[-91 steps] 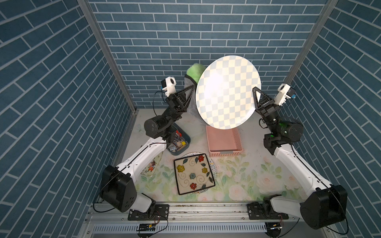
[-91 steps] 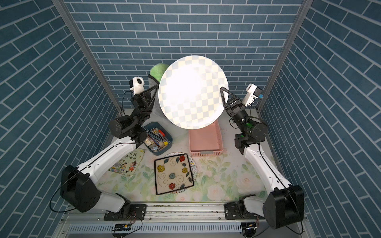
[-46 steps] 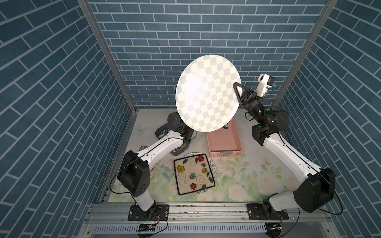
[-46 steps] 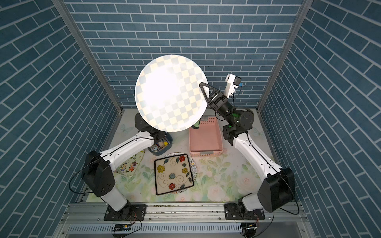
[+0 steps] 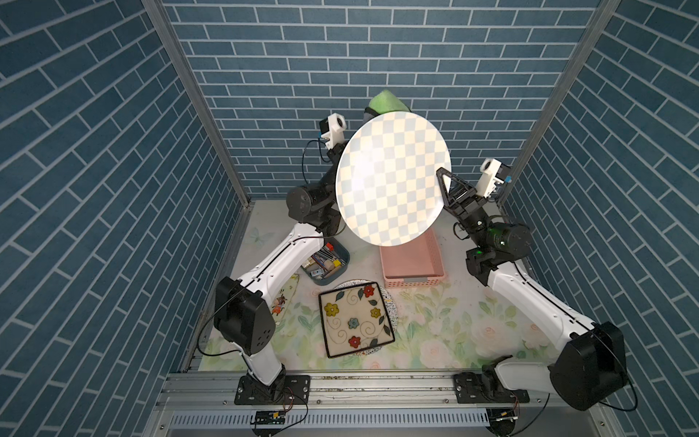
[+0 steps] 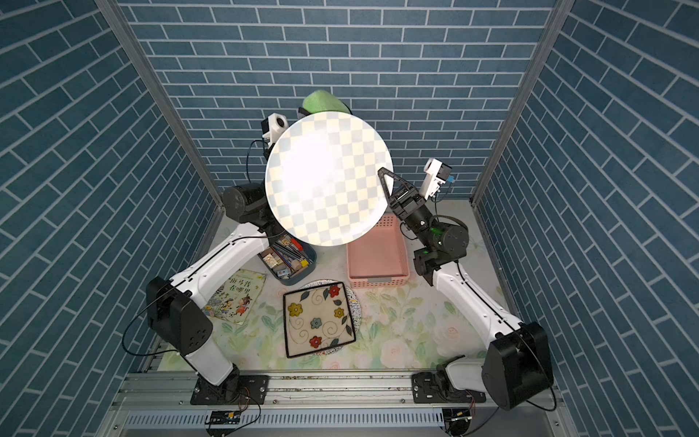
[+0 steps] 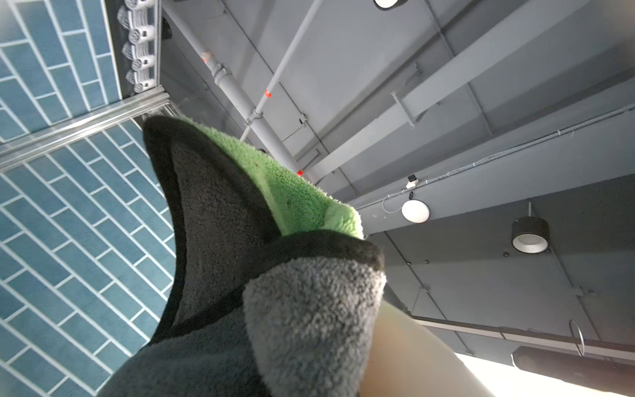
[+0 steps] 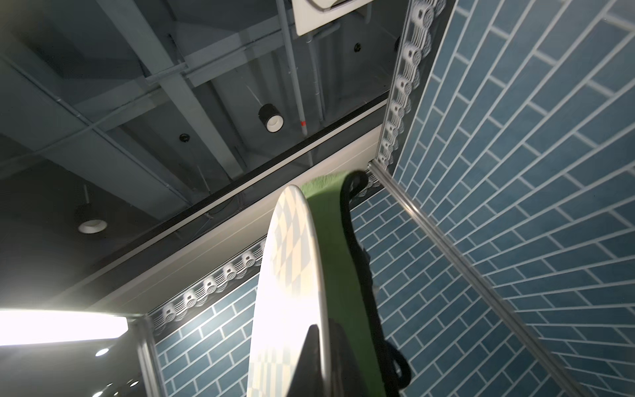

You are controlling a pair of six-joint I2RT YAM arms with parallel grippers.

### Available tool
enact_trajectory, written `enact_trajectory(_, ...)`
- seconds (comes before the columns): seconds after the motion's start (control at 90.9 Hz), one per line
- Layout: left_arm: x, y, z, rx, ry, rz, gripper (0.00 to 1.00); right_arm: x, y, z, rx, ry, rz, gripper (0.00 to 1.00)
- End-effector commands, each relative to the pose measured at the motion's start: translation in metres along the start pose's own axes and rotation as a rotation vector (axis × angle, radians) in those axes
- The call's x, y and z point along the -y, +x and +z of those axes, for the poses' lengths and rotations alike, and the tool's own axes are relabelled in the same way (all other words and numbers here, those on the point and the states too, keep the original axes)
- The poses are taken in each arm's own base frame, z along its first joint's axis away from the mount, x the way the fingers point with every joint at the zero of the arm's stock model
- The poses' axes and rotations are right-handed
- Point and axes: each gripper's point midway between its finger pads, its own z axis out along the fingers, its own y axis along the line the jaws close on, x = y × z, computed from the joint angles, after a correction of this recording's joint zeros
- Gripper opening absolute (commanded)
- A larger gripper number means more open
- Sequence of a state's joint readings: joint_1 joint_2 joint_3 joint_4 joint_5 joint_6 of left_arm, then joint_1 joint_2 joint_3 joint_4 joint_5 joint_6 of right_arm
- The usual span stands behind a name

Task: Wipe the wet plate dry
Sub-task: Wipe the plate with towel.

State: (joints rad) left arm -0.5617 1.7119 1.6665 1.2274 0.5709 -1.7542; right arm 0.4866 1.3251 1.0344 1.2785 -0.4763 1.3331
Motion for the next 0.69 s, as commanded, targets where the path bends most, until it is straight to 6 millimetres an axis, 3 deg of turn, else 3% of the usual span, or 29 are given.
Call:
enact_trajectory(0.0,0.011,0.048,0.02,-0.128,0.052,0.013,0.0,0.013,0.007,0.008,0.005,0.005,-0.059,0.0)
enact_trajectory(0.088,0.009,0.062,0.015,-0.141,0.07,-0.03,0.0,0.01,-0.019,0.018,0.029,0.003,-0.107,0.0)
enact_trajectory(0.22,0.032,0.047,0.001,-0.104,0.087,0.019,0.0,0.009,-0.055,0.004,0.095,0.039,-0.158,0.0)
enact_trajectory(0.297,0.049,0.035,-0.004,-0.083,0.098,0.068,0.0,0.016,-0.05,-0.011,0.099,0.076,-0.145,0.0)
enact_trajectory(0.385,0.059,0.027,-0.004,-0.066,0.117,0.095,0.0,0.021,-0.021,-0.017,0.059,0.08,-0.097,0.0)
enact_trajectory(0.506,0.05,0.027,-0.002,-0.062,0.128,0.063,0.0,0.023,0.014,-0.012,0.023,0.057,-0.04,0.0)
enact_trajectory(0.572,0.041,0.034,-0.005,-0.064,0.128,0.032,0.0,0.021,0.014,-0.006,0.036,0.032,-0.021,0.0)
enact_trajectory(0.682,0.028,0.05,-0.012,-0.072,0.108,-0.013,0.0,0.018,-0.01,0.011,0.081,-0.006,-0.045,0.0)
